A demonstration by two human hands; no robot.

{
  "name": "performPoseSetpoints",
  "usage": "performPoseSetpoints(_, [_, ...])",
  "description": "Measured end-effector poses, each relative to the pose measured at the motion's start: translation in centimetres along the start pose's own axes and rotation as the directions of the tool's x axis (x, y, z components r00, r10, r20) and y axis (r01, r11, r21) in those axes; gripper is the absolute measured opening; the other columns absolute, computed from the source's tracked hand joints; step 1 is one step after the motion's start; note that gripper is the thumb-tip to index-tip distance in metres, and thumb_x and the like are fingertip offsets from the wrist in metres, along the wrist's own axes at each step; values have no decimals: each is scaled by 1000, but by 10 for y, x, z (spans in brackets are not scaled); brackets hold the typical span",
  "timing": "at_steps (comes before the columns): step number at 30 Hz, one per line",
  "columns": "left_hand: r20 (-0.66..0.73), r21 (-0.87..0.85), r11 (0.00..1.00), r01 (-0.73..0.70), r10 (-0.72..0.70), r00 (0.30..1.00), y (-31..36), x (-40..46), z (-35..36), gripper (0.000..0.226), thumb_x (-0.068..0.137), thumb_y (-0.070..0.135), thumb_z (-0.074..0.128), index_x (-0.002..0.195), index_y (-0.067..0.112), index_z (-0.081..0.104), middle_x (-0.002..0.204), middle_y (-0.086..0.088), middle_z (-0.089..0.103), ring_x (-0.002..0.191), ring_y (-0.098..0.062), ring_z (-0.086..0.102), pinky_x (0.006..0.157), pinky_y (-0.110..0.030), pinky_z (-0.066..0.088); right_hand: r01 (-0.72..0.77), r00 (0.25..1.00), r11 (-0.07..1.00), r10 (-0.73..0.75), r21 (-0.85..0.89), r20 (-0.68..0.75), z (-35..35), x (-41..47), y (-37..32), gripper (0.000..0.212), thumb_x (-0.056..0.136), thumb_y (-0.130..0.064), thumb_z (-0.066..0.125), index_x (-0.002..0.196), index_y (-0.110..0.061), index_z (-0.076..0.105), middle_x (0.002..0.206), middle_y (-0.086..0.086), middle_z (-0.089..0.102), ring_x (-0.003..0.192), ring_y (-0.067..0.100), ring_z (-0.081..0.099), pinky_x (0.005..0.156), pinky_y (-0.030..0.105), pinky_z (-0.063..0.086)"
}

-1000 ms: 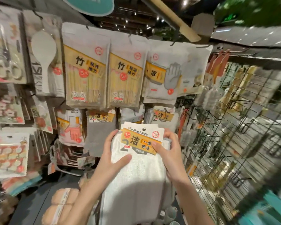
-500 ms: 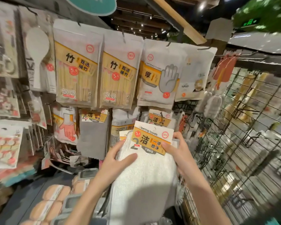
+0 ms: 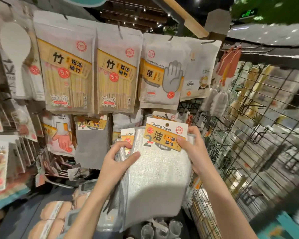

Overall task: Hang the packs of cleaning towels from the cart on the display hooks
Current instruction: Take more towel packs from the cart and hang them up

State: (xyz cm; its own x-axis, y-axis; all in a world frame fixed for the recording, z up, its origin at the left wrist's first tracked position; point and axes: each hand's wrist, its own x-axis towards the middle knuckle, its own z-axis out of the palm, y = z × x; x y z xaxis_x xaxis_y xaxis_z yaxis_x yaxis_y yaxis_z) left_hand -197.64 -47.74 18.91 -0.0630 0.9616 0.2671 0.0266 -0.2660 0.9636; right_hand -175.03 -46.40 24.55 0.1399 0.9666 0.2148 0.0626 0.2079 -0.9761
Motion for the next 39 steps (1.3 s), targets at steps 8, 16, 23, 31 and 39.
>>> performPoseSetpoints(8, [-30,-23,1000,15,-16,999,-4,-3,14,34,61,43,80,87,33,61,105,36,59,101,29,43,84,-14,31,-12,999,999,9,42,52,-16,11,3,20,88,-1,60,95,-16,48,115,21,63,99,37,64,90,56,50])
performPoseSetpoints(16, [-147,-118,993,22,-40,988,-14,-5,27,29,75,8,77,83,31,61,103,22,68,95,-3,64,74,-18,45,55,998,997,-54,-55,21,-58,36,12,22,85,-6,65,98,-20,54,113,12,64,104,32,64,93,55,48])
performPoseSetpoints(23, [-228,-96,995,-11,-12,974,-19,-10,32,29,77,7,75,80,31,59,101,23,69,74,0,62,63,-22,41,106,992,983,-116,-147,-56,-50,62,35,39,83,0,66,113,-21,52,109,-8,56,113,27,56,95,47,49])
performPoseSetpoints(31, [-272,-10,999,-34,30,962,-24,-1,28,31,78,3,74,80,30,58,101,28,68,90,15,59,72,-6,42,119,987,982,-133,-148,-94,-35,92,56,48,84,3,63,124,-21,53,128,-2,49,120,17,47,91,23,49])
performPoseSetpoints(39, [-302,66,996,-62,79,950,-23,11,13,30,78,5,75,82,30,59,101,23,68,93,18,56,71,-1,37,137,975,982,-156,-129,-156,-23,124,76,45,82,8,63,116,-21,53,113,-6,50,96,1,50,66,3,45])
